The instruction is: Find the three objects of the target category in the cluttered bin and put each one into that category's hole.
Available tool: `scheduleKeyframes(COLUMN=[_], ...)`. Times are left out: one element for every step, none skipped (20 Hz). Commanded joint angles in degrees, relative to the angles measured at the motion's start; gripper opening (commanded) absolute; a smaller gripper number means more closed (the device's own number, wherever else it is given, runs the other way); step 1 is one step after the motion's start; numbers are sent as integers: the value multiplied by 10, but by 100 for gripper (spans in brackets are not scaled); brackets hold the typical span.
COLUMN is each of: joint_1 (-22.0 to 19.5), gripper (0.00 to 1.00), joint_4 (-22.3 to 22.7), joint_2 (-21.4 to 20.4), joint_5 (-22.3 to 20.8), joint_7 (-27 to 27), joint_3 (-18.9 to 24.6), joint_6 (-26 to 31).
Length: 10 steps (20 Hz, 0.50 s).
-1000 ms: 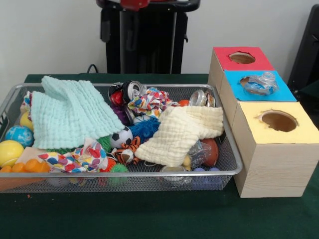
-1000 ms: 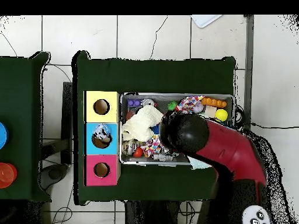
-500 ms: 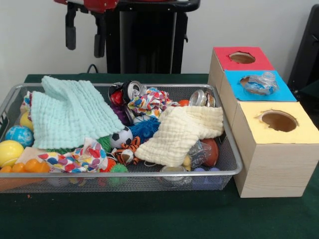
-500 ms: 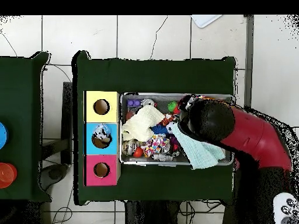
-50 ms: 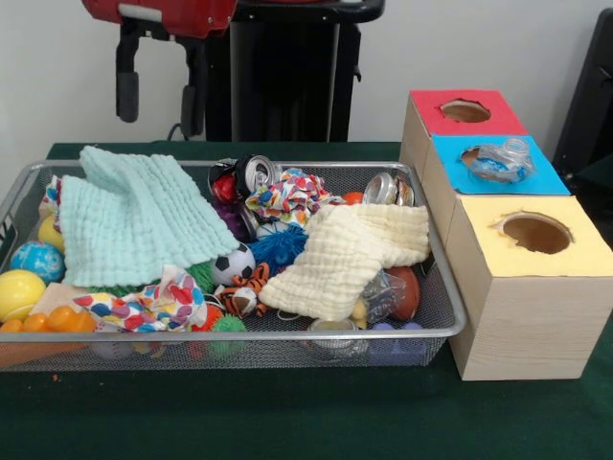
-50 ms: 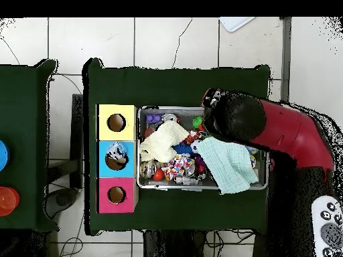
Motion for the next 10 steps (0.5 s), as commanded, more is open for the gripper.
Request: scheduleKeyframes(joint_1=[5, 11, 15, 19, 25, 30, 36, 42, 47, 54], gripper=[100, 100, 100, 100, 100, 100, 100, 100, 100, 100], joint_4=[-113, -123, -123, -113, -111, -108, -105, -103, -100, -100], joint_2=[67, 73, 77, 78, 82, 85, 87, 91, 95, 98], joint_5=[-31, -31, -23, -15, -11, -10, -10, -4, -3, -4], joint_7=[-86, -75, -58, -38, -22, -10, 2, 24, 35, 46], joint_3=[64, 62, 59, 57, 53, 49, 45, 40, 36, 31], joint_6=[132, 144, 168, 162, 173, 169, 166, 170, 162, 163])
